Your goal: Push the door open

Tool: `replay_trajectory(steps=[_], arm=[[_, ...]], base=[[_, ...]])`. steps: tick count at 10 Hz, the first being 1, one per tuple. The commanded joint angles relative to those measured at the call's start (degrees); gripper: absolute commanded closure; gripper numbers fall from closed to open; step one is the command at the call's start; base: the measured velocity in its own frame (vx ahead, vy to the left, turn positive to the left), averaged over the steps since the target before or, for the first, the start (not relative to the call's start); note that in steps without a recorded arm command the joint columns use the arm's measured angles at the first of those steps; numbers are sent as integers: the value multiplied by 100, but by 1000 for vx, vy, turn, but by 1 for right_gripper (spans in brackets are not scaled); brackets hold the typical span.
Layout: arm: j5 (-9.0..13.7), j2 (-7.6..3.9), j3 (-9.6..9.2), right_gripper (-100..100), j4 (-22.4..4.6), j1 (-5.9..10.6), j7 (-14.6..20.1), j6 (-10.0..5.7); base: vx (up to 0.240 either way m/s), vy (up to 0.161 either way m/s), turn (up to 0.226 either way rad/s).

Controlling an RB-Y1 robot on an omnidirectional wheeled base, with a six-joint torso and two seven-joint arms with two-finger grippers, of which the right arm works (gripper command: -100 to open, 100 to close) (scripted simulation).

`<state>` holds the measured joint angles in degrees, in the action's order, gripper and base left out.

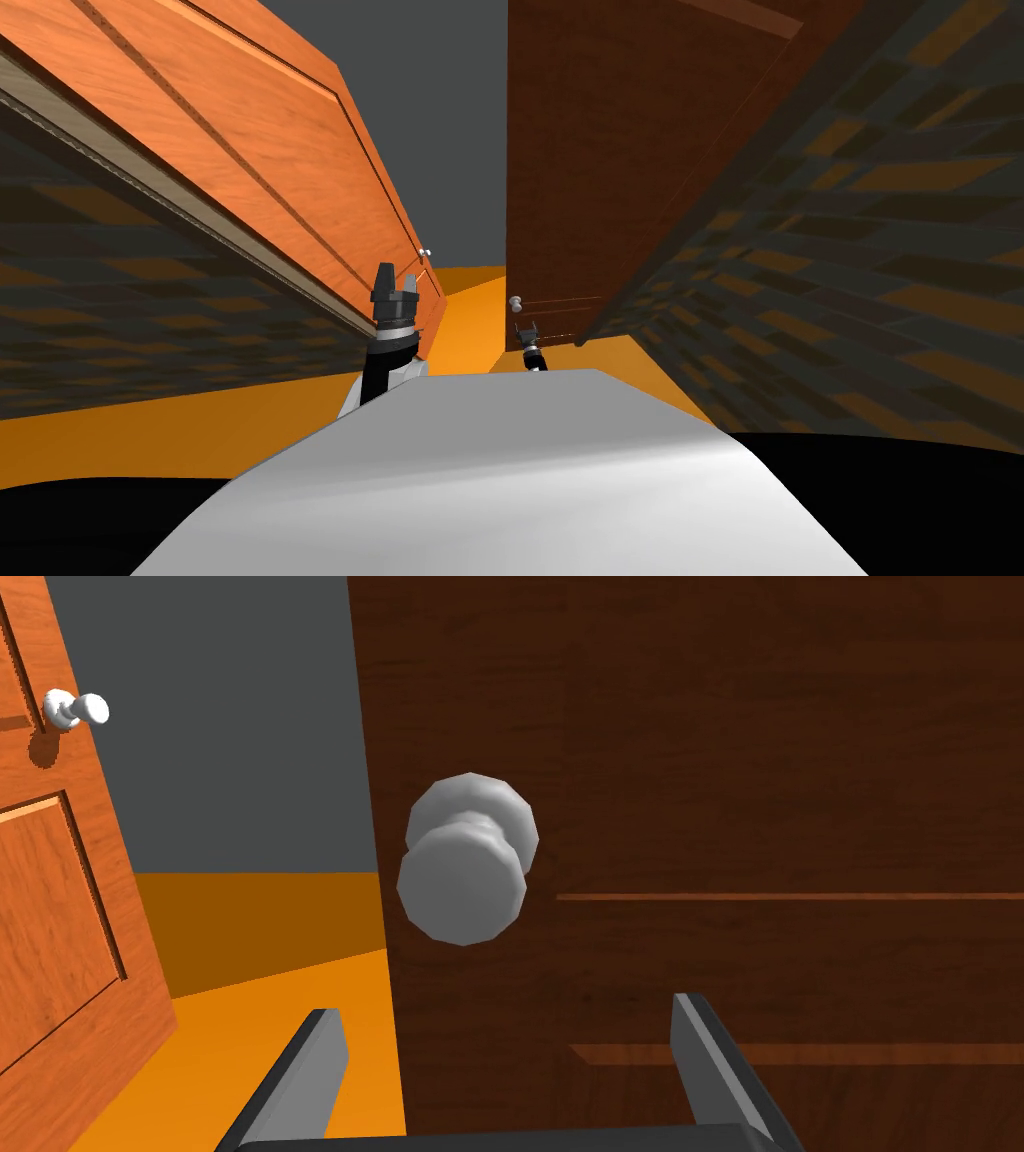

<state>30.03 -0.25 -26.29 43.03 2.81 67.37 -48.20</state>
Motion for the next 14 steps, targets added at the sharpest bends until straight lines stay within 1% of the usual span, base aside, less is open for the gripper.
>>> replay_trajectory(steps=[1,2,3,4,6,7,8,13,14], arm=[[8,-91,14,-100,50,-21,-8,23],[14,-105,25,-100,41,-11,-1,23],[21,-90,36,-100,33,-1,7,22],[27,-50,46,-100,25,8,14,22],[40,151,69,-100,7,28,29,20],[29,83,47,-100,-39,6,51,-16],[29,83,47,100,-39,6,51,-16],[29,83,47,100,-39,6,51,-16],[46,-101,67,-100,-18,-3,28,-13]], base=[[211,29,23],[176,43,24],[200,23,20],[216,9,24],[208,25,19],[67,12,7],[-8,-2,-7],[-14,-3,0],[-60,8,-53]])
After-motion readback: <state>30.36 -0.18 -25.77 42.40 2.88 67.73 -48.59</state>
